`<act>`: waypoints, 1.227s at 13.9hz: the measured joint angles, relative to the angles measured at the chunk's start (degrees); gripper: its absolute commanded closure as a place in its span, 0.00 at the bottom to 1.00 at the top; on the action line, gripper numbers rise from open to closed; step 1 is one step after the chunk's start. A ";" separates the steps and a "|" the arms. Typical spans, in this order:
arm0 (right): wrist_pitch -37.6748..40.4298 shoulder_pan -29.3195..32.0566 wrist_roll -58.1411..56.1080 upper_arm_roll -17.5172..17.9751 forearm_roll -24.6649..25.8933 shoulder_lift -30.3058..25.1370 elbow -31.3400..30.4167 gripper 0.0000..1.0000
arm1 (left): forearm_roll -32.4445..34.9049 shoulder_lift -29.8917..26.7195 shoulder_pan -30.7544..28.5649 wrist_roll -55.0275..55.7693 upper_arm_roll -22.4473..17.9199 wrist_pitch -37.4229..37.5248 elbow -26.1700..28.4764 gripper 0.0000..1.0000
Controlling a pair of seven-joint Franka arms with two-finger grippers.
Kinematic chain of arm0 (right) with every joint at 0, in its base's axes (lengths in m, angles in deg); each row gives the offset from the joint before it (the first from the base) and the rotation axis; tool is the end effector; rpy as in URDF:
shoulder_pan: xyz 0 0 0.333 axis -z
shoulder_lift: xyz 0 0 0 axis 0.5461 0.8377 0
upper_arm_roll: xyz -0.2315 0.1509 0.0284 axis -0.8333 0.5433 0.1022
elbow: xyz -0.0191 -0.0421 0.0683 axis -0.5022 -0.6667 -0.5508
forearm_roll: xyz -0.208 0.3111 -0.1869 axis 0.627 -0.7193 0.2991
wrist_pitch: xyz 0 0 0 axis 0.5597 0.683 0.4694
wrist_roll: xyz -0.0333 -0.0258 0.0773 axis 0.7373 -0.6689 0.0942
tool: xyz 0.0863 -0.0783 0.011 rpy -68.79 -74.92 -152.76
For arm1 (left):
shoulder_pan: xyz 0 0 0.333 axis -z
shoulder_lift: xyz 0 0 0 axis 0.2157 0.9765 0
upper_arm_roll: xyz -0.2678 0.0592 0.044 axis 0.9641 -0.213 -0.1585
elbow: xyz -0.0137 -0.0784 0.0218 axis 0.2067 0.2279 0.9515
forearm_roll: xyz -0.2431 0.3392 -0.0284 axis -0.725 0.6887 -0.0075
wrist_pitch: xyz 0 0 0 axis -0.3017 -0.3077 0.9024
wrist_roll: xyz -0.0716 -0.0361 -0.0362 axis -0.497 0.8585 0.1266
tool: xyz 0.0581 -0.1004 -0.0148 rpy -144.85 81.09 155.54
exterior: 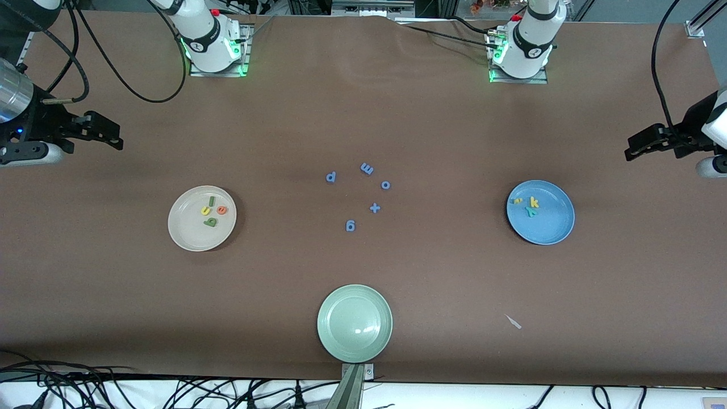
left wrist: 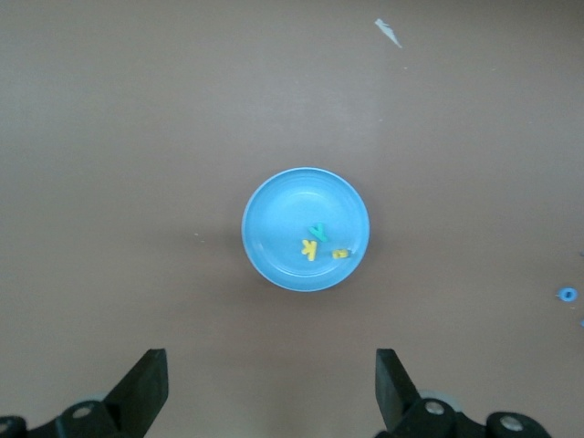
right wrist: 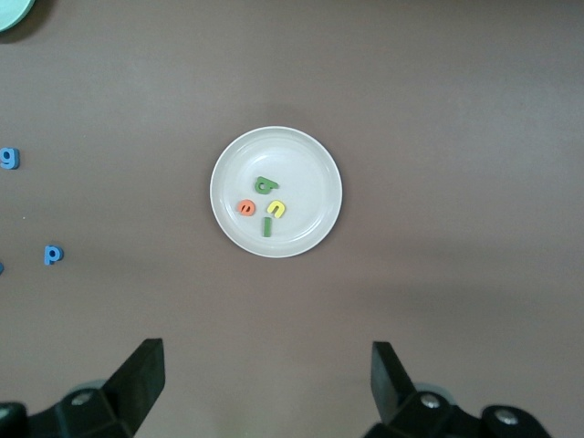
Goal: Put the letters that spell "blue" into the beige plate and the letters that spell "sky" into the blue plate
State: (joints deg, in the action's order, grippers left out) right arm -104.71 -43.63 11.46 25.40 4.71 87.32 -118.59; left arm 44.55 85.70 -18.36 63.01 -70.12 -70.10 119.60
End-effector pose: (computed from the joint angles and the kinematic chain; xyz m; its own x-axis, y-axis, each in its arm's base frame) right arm 0.5940 0.0279 0.5406 0.9953 0.0845 -0.0463 0.0840 -0.9964 -0.0128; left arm 0.5978 0.0199 0.5483 0.9951 0.0739 -0.0662 0.0729 -0.9972 -0.0162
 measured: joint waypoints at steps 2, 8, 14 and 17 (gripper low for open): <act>0.00 0.10 0.00 -0.01 0.04 -0.03 0.05 0.00 | 0.15 -0.08 0.07 -0.04 0.02 -0.05 -0.11 0.00; -0.02 0.31 0.00 0.02 1.26 -0.09 2.73 0.00 | 0.15 -0.24 0.28 -0.04 0.06 -0.07 -0.13 0.00; 0.08 0.26 -0.02 0.29 1.62 0.08 4.64 0.00 | 0.15 -0.24 0.13 -0.03 -0.20 -0.07 -0.12 0.00; 0.10 -0.03 -0.01 0.50 1.94 0.13 4.64 0.00 | 0.16 -0.24 0.11 -0.03 -0.43 -0.07 -0.13 0.00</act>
State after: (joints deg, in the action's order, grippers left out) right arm -104.60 -43.66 11.45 25.91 6.65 87.45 -113.95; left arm 44.71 85.46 -18.25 62.98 -70.55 -70.17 119.48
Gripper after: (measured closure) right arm 0.000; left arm 0.000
